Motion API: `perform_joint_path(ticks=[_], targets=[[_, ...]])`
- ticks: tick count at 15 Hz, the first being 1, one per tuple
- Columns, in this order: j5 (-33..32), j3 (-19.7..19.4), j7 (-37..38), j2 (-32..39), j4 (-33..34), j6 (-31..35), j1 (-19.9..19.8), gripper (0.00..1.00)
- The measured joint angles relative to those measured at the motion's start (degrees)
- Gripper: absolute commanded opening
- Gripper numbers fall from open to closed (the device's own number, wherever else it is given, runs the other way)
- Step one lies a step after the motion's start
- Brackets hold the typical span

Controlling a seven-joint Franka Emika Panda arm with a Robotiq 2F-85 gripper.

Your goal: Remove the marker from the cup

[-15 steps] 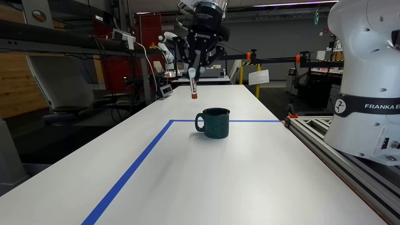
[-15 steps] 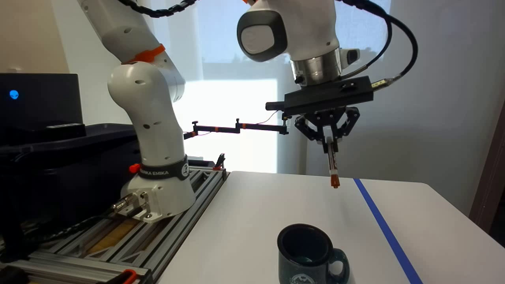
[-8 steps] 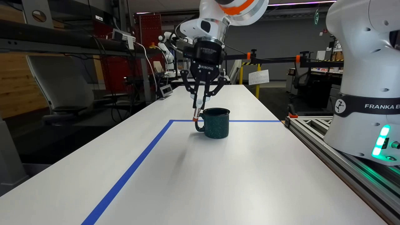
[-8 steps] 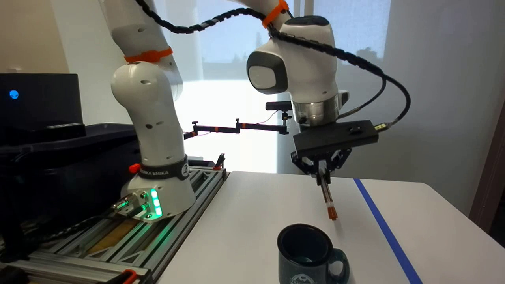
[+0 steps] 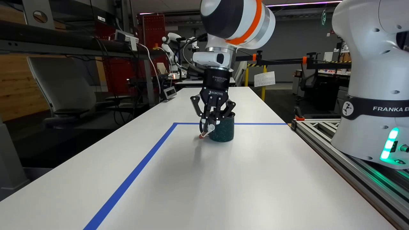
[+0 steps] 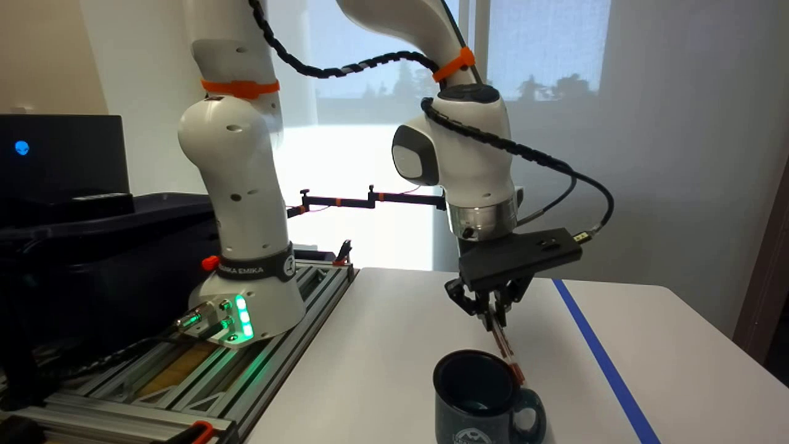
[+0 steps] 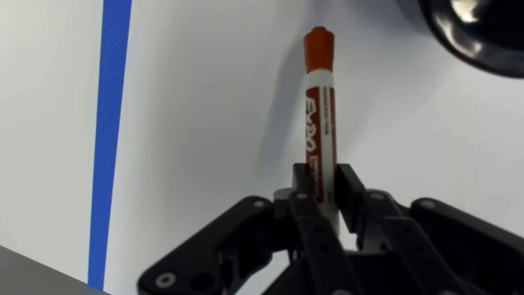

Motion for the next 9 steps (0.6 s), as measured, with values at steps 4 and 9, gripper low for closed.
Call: perform_joint_path(ticks=[4, 9], targets=[[-1.0, 3.0, 0.2, 1.4, 0.4, 2.7, 0.2, 0.05], [-2.5, 6.6, 0.2, 2.1, 0.5, 6.0, 0.1, 0.05]])
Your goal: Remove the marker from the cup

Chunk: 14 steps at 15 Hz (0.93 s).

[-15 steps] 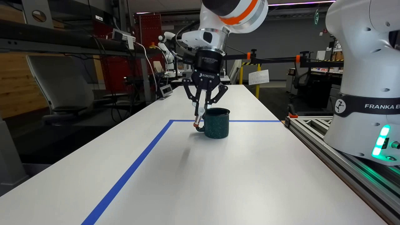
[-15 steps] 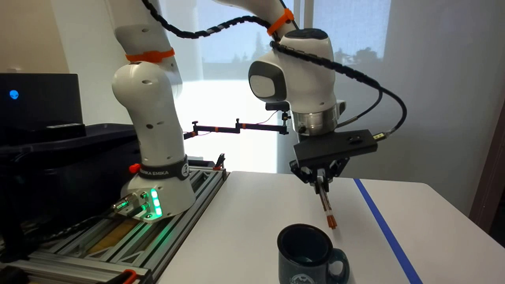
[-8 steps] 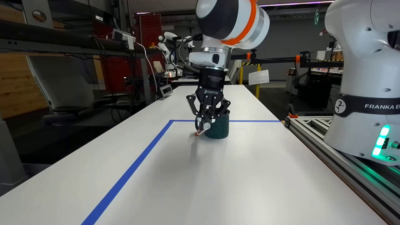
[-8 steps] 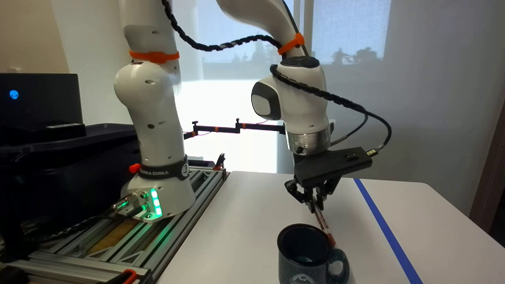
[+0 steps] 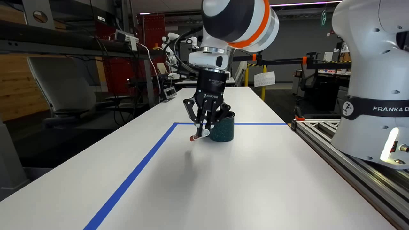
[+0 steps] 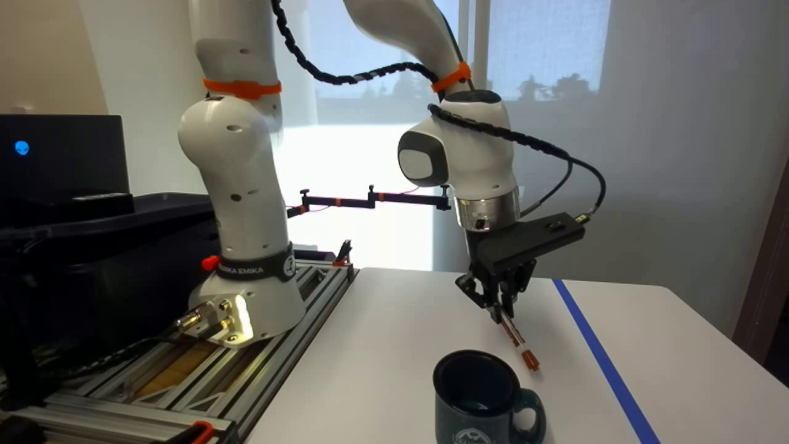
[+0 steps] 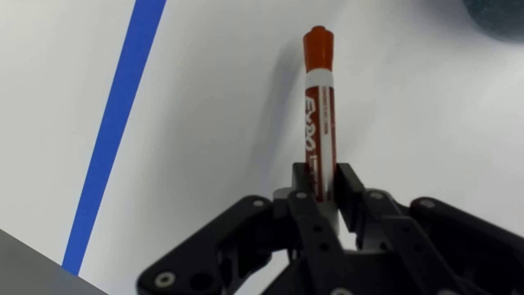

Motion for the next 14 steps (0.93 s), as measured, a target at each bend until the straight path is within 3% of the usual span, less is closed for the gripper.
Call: perform_joint_path(ticks=[7, 14], targets=[[0.0, 6.2, 0.0, 1.9, 0.0, 3.0, -4.2, 0.05], [-0.4, 15.5, 0.0, 5.7, 0.0, 5.1, -15.0, 0.05]])
